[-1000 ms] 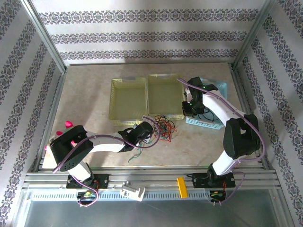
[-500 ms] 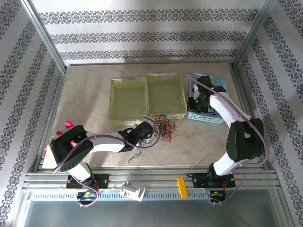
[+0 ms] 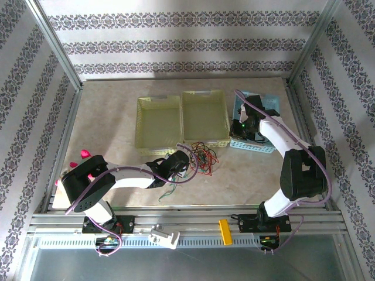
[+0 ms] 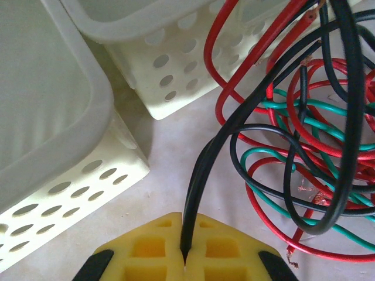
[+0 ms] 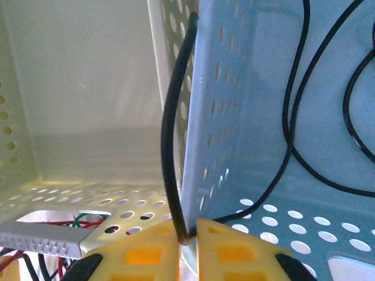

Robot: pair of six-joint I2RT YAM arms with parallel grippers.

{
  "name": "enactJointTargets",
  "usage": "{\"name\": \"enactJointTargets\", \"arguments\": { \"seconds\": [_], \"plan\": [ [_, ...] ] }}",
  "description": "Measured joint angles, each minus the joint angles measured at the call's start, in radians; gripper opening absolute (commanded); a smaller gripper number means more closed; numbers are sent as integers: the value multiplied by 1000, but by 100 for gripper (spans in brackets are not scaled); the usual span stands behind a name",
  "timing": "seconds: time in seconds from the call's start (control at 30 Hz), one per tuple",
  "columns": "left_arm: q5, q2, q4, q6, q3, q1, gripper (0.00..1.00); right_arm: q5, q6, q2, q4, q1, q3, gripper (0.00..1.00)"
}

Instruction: Untangle the cables

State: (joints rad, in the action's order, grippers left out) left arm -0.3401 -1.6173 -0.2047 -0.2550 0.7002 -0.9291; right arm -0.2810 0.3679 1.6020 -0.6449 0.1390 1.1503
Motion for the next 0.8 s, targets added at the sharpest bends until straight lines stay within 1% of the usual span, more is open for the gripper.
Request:
{"name": "enactJointTargets", "arguments": {
  "seconds": [0.07,0.1,0.2,0.23,0.27,0.37,0.6,0.63,0.67,0.7,0.73,0.8],
  "plan": [
    [0,0,2,0,0,0,0,-6,19,0,19,-6,-6,27],
    [0,0,4,0,0,0,0,-8,26,0,26,-7,-7,24],
    [0,0,11,0,0,0,0,-13,47,0,47,-19,-8,8],
    [1,0,12,0,0,0,0,-13,52,0,55,-22,-8,4],
    [3,0,12,0,0,0,0,-13,56,0,60,-26,-8,3],
    [4,0,12,0,0,0,0,-12,61,0,71,-35,-8,0],
    [7,0,12,0,0,0,0,11,79,0,82,-66,-8,0],
    [7,0,12,0,0,0,0,18,80,0,82,-72,-8,6],
    [7,0,12,0,0,0,0,22,80,0,82,-78,-8,18],
    [7,0,12,0,0,0,0,22,82,0,82,-79,-8,26],
    [7,0,12,0,0,0,0,21,80,0,82,-83,-8,32],
    [7,0,12,0,0,0,0,12,77,0,82,-84,-8,35]
  ]
}}
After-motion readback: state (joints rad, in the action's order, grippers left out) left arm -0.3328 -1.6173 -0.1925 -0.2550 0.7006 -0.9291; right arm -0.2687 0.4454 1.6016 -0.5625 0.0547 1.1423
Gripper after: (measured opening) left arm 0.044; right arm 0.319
